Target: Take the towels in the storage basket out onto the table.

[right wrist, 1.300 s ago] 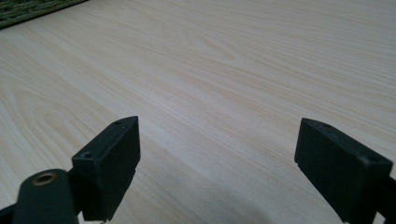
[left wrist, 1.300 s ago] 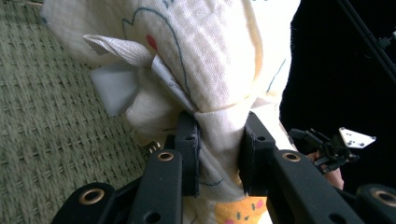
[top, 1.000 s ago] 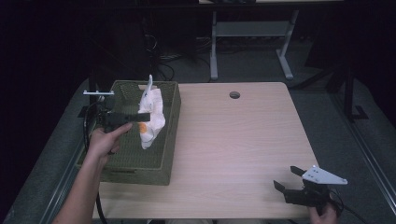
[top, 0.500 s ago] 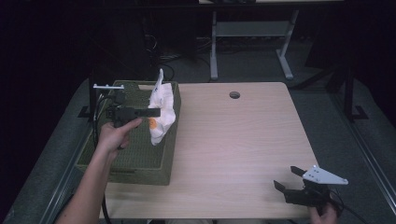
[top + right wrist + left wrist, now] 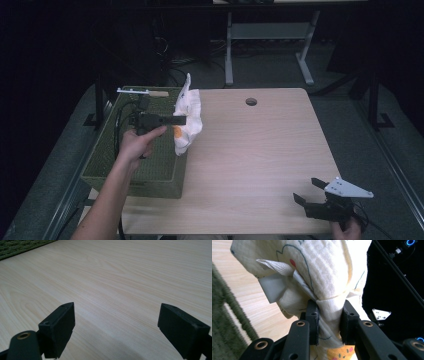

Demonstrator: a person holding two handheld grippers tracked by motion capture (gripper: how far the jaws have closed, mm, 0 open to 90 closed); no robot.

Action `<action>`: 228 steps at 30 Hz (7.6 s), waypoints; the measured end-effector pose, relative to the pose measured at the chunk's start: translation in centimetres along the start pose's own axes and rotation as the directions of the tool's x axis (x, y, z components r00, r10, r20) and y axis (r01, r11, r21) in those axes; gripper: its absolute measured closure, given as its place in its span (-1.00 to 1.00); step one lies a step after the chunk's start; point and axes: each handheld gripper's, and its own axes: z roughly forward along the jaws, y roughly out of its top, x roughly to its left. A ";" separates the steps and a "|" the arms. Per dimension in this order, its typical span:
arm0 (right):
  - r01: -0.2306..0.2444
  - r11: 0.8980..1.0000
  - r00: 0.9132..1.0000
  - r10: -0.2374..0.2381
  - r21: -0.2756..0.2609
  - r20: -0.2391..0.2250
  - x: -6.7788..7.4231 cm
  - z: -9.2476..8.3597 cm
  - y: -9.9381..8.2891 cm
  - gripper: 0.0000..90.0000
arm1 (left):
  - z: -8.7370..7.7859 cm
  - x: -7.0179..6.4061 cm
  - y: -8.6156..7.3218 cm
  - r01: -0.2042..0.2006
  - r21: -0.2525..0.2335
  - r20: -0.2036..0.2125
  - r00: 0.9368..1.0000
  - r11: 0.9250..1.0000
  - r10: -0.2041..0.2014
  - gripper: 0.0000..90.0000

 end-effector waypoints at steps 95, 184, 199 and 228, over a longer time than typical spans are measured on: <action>0.013 1.000 1.000 -0.014 -0.020 -0.020 -0.1 -0.3 0.2 -0.69 | 21.7 -1.3 -5.6 -0.050 0.290 -0.339 0.928 0.956 0.152 0.11; 0.002 1.000 1.000 -0.002 0.030 0.015 -0.4 0.5 -0.2 -0.69 | 14.5 -5.8 -14.4 -0.398 0.238 -0.296 0.839 0.886 0.457 -0.37; 0.000 1.000 1.000 0.000 0.027 0.011 -0.4 0.4 -0.2 -0.69 | 13.7 -6.4 -16.0 -0.420 0.236 -0.304 0.825 0.876 0.477 -0.38; 0.022 0.999 1.000 -0.022 0.043 -0.008 -0.1 0.7 -0.4 -0.69 | 11.5 -6.4 -17.8 -0.431 0.209 -0.364 0.799 0.878 0.479 -0.42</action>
